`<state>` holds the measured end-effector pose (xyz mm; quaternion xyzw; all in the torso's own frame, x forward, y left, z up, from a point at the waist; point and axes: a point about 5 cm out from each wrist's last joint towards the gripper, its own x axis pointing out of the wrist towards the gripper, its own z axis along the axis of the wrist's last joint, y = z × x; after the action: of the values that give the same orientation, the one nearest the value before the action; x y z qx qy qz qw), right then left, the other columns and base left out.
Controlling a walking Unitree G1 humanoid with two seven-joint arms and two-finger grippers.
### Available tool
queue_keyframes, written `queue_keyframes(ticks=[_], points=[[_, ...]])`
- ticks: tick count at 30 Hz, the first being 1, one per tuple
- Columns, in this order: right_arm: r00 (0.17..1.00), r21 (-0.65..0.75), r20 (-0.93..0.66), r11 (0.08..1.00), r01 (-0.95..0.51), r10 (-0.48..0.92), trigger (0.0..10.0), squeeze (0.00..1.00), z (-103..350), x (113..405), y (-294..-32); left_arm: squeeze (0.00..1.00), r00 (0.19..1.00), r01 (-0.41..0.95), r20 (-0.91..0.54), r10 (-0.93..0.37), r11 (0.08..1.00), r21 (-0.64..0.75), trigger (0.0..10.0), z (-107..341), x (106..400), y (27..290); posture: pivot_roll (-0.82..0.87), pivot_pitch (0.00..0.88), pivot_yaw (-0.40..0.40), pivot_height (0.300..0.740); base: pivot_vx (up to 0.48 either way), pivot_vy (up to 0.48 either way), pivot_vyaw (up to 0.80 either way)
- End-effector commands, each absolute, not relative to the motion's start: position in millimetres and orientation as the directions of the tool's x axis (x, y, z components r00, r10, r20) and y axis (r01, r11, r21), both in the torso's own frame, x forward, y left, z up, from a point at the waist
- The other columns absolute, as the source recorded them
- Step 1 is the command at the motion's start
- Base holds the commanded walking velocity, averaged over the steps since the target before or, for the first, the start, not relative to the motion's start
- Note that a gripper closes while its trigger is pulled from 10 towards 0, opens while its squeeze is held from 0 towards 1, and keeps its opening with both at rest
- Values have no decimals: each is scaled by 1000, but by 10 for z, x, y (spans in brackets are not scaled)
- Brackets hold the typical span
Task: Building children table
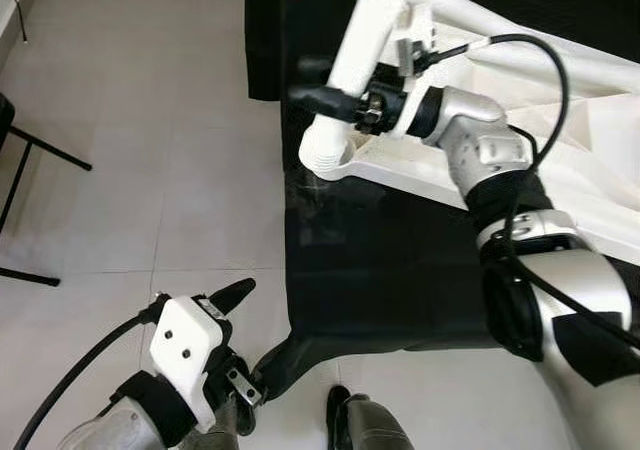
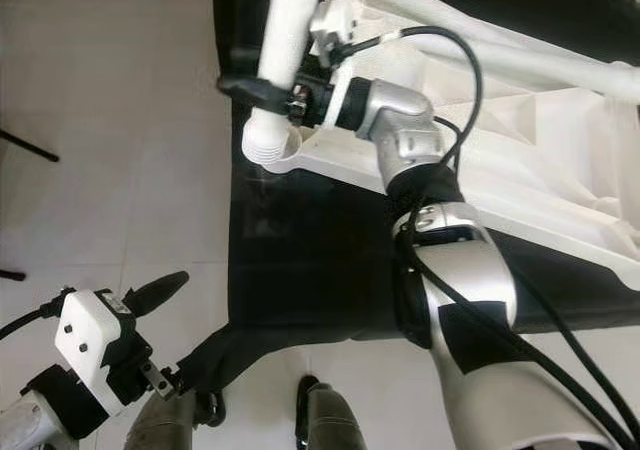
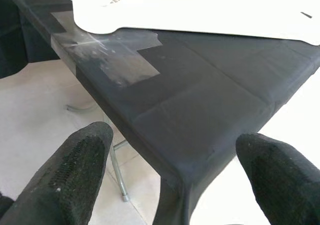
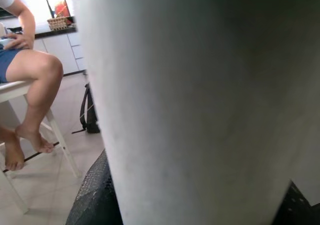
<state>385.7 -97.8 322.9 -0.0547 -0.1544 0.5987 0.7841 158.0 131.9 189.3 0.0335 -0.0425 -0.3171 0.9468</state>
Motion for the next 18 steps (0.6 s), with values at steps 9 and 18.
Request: queue_keyframes(ticks=[9, 18], points=[[344, -156, 139, 363, -919, 929, 10000, 0, 3043, 3950, -1037, 0, 790, 610, 35, -612, 791, 51, 10000, 1851, 1531, 1313, -7, 394, -179, 740, 0, 0, 0], [359, -81, 167, 376, -923, 918, 10000, 0, 3028, 3969, -1122, 0, 784, 618, 36, -620, 784, 48, 10000, 1861, 1529, 1306, -6, 393, -175, 740, 0, 0, 0]])
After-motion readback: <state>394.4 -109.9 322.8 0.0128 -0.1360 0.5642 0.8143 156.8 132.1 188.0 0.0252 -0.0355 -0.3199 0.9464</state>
